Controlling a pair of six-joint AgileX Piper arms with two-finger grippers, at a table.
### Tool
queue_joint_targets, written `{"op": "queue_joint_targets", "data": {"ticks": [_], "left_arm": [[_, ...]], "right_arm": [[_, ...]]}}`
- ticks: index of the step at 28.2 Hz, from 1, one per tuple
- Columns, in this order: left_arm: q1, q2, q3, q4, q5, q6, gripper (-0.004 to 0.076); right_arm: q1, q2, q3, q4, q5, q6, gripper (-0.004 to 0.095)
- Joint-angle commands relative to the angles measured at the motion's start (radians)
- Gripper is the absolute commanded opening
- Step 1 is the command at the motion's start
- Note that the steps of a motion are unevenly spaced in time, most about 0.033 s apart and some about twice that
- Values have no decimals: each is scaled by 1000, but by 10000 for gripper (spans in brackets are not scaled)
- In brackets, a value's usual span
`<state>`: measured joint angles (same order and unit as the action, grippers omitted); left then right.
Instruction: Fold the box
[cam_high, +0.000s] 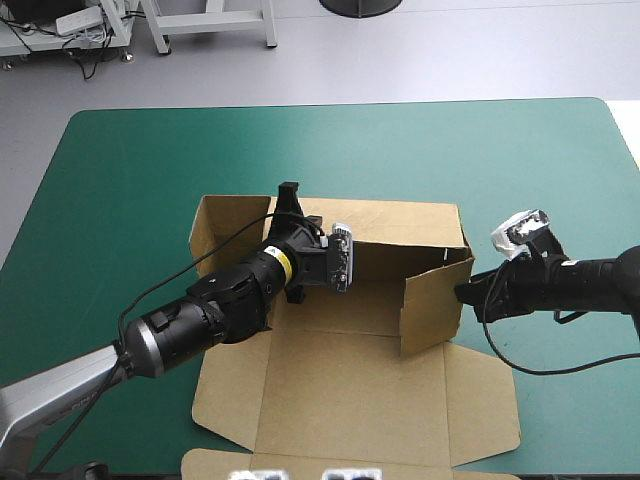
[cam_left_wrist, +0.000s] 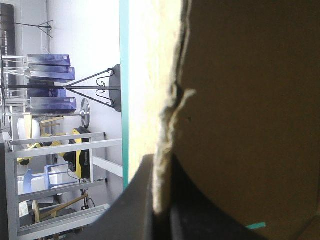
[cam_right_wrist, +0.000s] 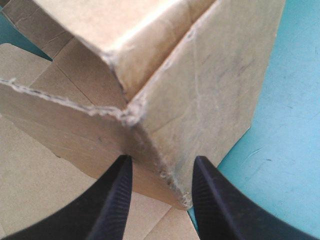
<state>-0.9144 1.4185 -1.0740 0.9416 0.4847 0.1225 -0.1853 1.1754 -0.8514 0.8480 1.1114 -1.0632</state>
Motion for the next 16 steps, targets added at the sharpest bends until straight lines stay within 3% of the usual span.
{"op": "queue_joint_targets", "data": {"ticks": [1, 16], "left_arm": [[-5, -24, -11, -33, -5, -10, -10], [-5, -24, -11, -13, -78, -15, -10]], "right_arm": [[2, -21, -24, 75, -10, -17, 377], [2, -16, 21, 255, -180, -180, 377]]}}
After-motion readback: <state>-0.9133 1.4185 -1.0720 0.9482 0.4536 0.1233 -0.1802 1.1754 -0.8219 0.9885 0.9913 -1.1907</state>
